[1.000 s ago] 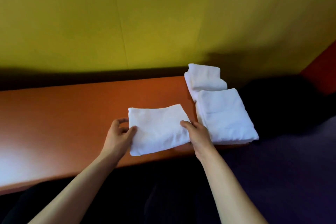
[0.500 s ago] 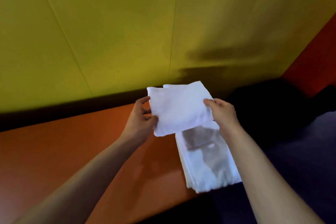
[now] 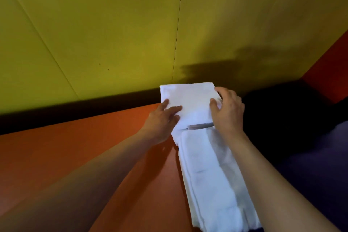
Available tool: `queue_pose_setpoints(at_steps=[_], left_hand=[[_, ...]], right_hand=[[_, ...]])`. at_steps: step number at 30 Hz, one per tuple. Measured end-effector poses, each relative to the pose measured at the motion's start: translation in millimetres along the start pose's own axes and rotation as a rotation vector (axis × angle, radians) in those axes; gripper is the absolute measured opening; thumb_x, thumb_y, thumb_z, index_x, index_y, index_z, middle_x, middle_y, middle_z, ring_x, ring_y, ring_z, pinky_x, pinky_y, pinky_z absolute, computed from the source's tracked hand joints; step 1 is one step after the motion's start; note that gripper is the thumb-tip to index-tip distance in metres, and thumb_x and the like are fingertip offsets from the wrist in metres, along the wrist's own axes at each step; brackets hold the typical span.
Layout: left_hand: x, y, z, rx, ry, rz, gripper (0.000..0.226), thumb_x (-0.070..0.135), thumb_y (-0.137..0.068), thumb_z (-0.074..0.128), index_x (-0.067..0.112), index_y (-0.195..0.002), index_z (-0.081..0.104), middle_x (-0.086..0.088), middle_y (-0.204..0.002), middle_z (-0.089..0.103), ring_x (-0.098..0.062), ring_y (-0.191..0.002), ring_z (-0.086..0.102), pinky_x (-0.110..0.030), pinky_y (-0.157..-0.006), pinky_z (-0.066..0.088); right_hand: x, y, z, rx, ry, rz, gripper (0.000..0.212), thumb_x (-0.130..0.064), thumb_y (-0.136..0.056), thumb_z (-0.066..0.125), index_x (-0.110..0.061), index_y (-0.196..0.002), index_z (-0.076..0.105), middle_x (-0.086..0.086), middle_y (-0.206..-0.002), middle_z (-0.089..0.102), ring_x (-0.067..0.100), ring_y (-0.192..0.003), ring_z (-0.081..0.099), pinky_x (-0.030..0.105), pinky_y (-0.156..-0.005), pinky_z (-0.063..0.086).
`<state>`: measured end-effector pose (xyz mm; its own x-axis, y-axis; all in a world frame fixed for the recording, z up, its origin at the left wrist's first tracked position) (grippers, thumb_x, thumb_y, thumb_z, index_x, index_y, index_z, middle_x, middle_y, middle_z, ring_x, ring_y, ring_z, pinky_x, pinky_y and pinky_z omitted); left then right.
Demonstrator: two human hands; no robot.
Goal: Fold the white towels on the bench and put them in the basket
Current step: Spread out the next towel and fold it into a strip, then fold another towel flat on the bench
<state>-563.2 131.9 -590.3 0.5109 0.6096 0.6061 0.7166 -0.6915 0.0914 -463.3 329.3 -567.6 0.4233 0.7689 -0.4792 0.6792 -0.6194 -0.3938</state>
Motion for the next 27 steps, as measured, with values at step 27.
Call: queue_pose_setpoints(at_steps=[27], left_hand=[[9,245,-92,0.328,-0.502,0.067,0.041,0.044,-0.095,0.048,0.027,-0.130,0.057,-0.001,-0.132,0.057,-0.030,-0.118,0.053,-0.044,-0.090,0.046]], right_hand=[[-140,161,-60,-0.197,-0.117,-0.393,0.043,-0.021,-0.088,0.061,-0.021,-0.131,0.059,0.000,-0.130,0.060,0.024,-0.118,0.056,0.040,-0.099,0.044]])
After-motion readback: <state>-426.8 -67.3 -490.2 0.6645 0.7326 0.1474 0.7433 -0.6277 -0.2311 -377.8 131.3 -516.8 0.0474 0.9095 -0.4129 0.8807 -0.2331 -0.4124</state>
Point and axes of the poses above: each hand's wrist, its own y-axis away from the middle knuckle, its own z-axis out of the palm, x = y × z, the point moved 1 cm from there along -y, towards the middle knuckle
